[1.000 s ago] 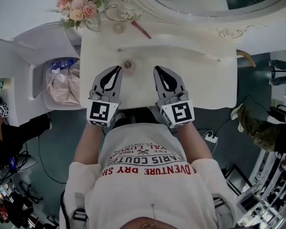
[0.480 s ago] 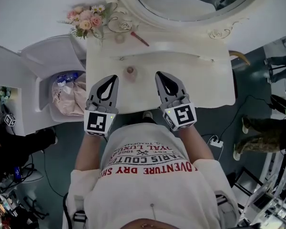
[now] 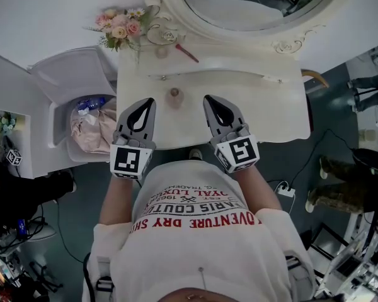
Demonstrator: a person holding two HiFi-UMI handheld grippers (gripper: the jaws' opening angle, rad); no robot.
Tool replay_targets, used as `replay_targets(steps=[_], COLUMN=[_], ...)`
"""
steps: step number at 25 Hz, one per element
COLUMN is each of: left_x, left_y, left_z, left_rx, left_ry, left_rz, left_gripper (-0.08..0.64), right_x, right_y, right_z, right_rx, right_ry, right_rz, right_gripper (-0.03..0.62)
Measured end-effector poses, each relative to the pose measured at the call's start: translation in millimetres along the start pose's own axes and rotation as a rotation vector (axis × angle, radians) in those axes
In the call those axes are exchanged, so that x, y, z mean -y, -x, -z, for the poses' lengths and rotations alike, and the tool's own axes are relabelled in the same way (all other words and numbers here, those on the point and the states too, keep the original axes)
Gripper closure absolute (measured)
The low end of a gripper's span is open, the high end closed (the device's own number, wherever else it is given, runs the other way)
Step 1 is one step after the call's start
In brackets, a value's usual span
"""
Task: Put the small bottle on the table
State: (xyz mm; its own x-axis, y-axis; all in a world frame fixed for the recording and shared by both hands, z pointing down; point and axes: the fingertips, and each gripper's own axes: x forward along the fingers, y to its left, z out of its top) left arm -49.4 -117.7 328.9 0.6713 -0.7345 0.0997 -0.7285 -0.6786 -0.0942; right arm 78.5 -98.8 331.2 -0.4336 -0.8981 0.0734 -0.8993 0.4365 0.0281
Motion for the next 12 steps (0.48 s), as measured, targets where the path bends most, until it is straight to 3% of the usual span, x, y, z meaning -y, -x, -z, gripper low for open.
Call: replay_targets(steps=[12], left_x=[-5.3], left_y=[2.1], left_z=[-1.5], left_rx=[-0.006], left_ry=[-0.007], left_rz=[-0.011], left_gripper=[0.552], right_x=[5.8], right_y=[-0.5], right_z=[1.5], right_rx=[-0.009], right_ry=[-0.009], right_rz=[0.05], right_gripper=[0.594])
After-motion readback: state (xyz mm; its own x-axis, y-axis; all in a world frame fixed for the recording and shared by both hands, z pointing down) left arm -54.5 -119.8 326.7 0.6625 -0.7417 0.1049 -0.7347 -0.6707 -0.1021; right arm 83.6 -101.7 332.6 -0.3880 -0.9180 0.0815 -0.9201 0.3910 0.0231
